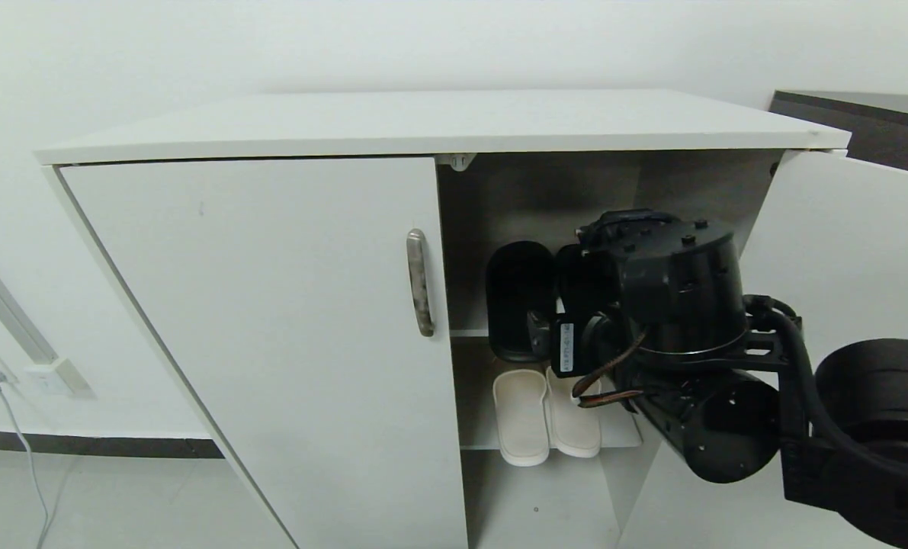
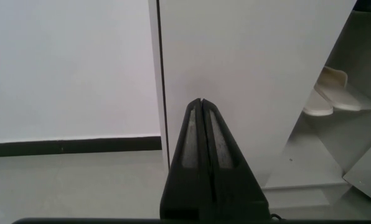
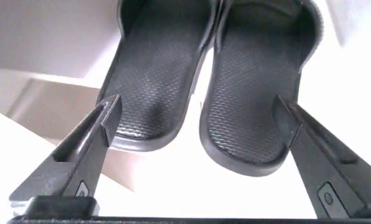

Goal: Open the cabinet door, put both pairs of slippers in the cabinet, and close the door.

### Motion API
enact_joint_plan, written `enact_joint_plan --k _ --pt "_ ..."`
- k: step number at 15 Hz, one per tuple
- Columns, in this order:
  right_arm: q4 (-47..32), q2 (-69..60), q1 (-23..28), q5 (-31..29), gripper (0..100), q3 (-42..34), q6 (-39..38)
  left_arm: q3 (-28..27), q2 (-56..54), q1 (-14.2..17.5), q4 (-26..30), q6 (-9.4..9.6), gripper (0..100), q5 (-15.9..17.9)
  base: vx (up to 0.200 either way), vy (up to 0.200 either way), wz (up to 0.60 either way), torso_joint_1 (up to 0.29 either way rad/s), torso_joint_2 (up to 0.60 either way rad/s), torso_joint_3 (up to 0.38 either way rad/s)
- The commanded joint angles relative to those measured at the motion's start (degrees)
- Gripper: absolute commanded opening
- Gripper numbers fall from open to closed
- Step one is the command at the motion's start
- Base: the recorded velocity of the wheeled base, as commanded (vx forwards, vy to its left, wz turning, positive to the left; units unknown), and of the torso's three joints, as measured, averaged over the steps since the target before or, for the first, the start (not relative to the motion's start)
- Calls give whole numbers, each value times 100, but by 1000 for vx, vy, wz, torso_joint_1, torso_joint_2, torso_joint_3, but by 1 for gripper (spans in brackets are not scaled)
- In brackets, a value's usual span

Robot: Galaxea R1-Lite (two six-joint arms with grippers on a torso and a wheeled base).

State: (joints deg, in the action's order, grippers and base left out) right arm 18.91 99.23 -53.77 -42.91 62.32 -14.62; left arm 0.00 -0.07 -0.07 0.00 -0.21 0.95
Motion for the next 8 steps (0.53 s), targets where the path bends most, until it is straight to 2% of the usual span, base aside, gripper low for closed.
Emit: enact_joint_plan --k 1,8 --pt "183 -97 -19 28 0 -238 20 0 7 -1 0 -6 0 2 0 0 0 0 0 0" --pt "271 132 -19 318 0 -378 3 0 7 -1 0 -6 0 2 0 0 0 0 0 0"
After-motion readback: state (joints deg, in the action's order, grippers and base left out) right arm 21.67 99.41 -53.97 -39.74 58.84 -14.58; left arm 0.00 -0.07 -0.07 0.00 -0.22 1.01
